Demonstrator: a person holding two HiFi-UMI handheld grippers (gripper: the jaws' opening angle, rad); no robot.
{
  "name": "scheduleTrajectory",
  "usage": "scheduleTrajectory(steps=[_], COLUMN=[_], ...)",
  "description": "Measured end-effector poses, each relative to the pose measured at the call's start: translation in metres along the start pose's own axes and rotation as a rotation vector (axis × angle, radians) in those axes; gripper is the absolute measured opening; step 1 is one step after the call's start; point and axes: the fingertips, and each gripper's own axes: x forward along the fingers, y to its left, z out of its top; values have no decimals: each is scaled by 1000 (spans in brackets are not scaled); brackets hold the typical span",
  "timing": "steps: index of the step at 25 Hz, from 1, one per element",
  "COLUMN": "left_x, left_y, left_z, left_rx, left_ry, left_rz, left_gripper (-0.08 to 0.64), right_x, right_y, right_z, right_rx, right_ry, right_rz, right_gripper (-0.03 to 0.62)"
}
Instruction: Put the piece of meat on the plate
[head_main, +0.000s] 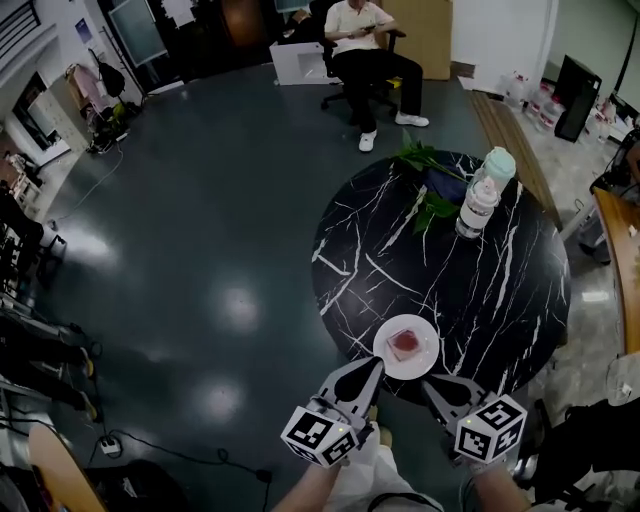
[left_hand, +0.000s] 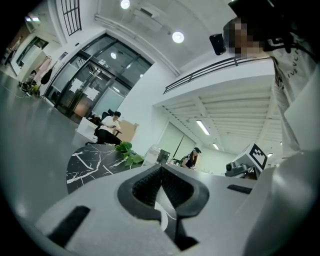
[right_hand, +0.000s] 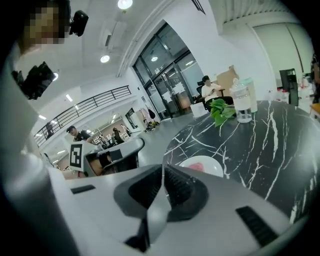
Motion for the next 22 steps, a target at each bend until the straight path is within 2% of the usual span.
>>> scheduleTrajectory(steps=[4, 12, 22], left_x=[-5, -15, -14], left_y=[-12, -38, -33], left_z=[10, 24, 38], left_rx=[3, 26, 45], left_ry=[5, 42, 42], left_rz=[-18, -66, -58], left_gripper=[8, 8, 8], right_x=[-14, -30, -49], right_y=[17, 48, 49], right_z=[14, 52, 64], right_rx=[-28, 3, -35], right_ry=[-36, -143, -178], right_rz=[-2, 56, 37], right_gripper=[14, 11, 11])
